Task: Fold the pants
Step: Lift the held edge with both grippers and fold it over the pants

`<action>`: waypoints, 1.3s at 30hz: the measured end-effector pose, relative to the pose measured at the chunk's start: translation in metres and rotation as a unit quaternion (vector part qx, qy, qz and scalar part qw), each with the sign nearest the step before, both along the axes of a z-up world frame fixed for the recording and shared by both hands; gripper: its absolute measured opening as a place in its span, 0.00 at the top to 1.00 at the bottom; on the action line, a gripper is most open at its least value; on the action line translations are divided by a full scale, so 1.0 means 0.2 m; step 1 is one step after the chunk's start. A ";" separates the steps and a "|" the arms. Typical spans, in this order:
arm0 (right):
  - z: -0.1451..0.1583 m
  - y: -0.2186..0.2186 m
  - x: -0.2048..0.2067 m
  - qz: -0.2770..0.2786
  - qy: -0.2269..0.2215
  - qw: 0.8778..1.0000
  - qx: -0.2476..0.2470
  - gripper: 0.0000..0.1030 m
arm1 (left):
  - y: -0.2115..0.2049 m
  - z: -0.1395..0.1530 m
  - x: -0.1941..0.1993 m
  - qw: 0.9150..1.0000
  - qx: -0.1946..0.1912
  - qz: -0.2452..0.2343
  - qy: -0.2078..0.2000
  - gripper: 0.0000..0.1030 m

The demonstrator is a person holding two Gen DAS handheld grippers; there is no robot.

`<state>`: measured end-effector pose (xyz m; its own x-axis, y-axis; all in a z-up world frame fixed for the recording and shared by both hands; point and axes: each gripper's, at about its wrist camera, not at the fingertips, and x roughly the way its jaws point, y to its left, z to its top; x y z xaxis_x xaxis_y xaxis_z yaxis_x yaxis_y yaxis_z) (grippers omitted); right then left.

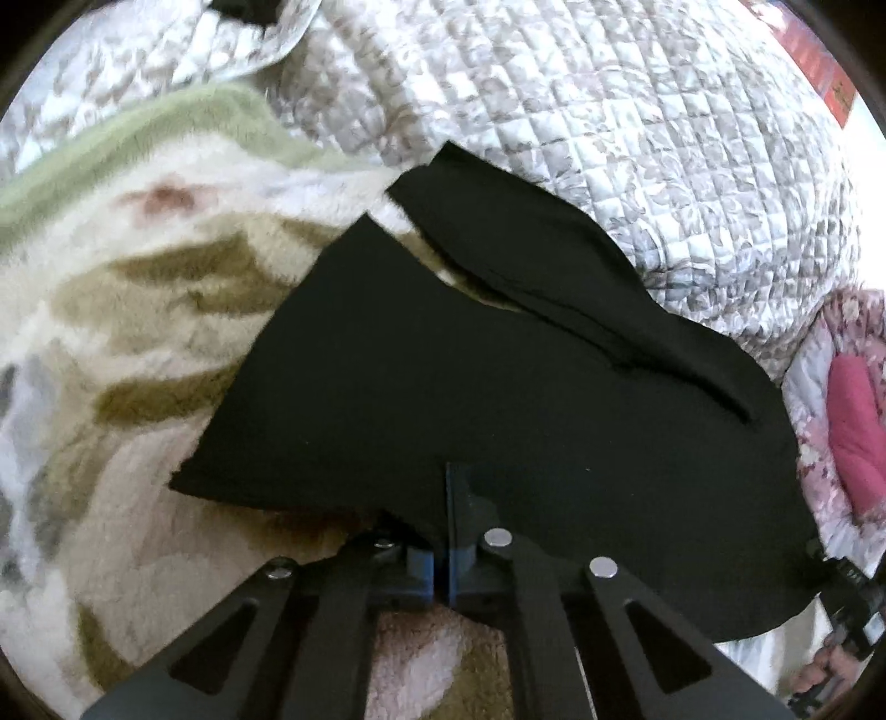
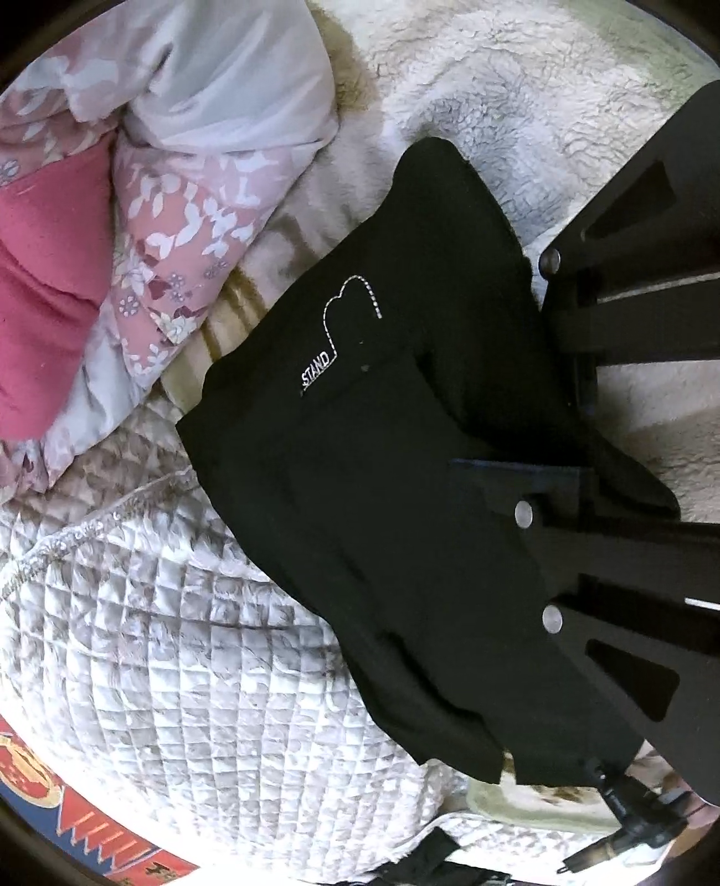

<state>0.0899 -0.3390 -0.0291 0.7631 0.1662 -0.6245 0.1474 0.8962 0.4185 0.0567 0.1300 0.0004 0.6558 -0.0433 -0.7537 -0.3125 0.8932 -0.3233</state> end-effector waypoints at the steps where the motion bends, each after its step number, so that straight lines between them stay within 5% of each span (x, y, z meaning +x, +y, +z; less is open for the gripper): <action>1: 0.01 0.00 -0.01 0.003 -0.002 1.000 0.000 0.95 | 0.00 0.02 -0.02 1.000 0.003 0.000 -0.003 0.96; 12: 0.06 -0.11 -0.47 0.028 0.009 1.000 0.002 0.95 | 0.00 0.26 -0.50 0.999 -0.002 -0.007 -0.038 0.97; 19: -0.13 -0.15 -0.54 0.022 0.038 0.999 0.018 0.95 | -0.05 0.08 -0.69 1.000 -0.001 -0.007 0.008 0.96; 29: -0.08 -0.25 -0.65 -0.010 0.000 0.998 0.057 0.64 | 0.05 0.03 -0.70 0.999 -0.051 0.015 0.001 0.88; 32: -0.12 -0.31 -0.63 -0.030 0.003 0.995 0.091 0.64 | 0.10 0.00 -0.68 0.997 -0.066 0.035 0.002 0.88; 34: -0.14 -0.32 -0.60 -0.041 0.011 0.995 0.093 0.78 | 0.09 0.01 -0.66 0.998 -0.050 0.036 0.005 0.93; 35: -0.13 -0.33 -0.60 -0.042 0.011 0.995 0.092 0.98 | 0.08 0.01 -0.65 0.999 -0.040 0.036 0.007 0.95; 39: -0.01 -0.32 -0.67 -0.041 -0.014 0.997 0.059 0.99 | 0.05 0.10 -0.70 0.999 -0.005 0.034 -0.007 0.96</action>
<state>-0.0445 -0.4020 -0.0311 0.7937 0.1739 -0.5829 0.2042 0.8265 0.5247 -0.0829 0.1398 0.0204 0.6682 -0.0059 -0.7439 -0.3680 0.8664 -0.3375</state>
